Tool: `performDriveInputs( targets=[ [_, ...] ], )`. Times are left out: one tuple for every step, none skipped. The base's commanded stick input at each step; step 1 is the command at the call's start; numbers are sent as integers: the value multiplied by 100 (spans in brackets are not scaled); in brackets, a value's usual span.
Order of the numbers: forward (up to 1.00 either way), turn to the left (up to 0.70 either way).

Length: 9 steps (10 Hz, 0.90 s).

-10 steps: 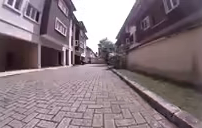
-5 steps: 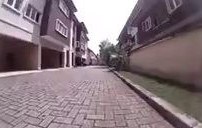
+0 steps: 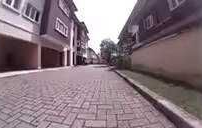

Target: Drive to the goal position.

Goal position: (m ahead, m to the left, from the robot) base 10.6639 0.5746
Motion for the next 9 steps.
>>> performDriveInputs(
  targets=[
    [50, 0],
    [50, 0],
    [50, 0],
    [50, 0],
    [50, 0],
    [50, 0],
    [50, 0],
    [50, 0],
    [50, 0]
  ],
)
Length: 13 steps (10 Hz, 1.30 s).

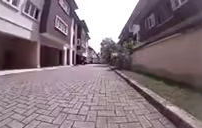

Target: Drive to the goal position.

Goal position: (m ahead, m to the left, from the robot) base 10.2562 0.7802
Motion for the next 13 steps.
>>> performDriveInputs(
  targets=[
    [50, 0],
    [50, 0],
    [50, 0],
    [50, 0],
    [50, 0],
    [50, 0],
    [50, 0],
    [50, 0],
    [50, 0],
    [50, 0],
    [50, 0],
    [50, 0],
    [50, 0]
  ],
)
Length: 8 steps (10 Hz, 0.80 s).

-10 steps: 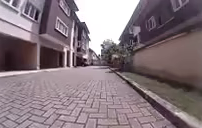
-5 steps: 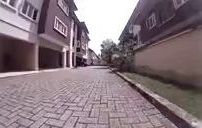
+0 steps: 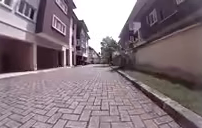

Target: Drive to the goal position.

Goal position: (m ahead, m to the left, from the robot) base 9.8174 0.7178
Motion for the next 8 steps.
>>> performDriveInputs(
  targets=[
    [50, 0],
    [50, 0],
    [50, 0],
    [50, 0],
    [50, 0],
    [50, 0],
    [50, 0],
    [50, 0]
  ],
)
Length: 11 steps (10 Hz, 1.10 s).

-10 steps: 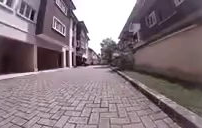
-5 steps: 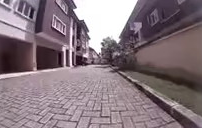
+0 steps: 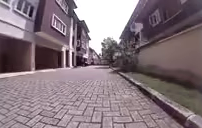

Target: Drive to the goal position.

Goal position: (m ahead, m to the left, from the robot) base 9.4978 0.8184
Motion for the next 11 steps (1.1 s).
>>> performDriveInputs(
  targets=[
    [50, 0],
    [50, 0],
    [50, 0],
    [50, 0],
    [50, 0],
    [50, 0],
    [50, 0],
    [50, 0],
    [50, 0],
    [50, 0],
    [50, 0]
  ],
)
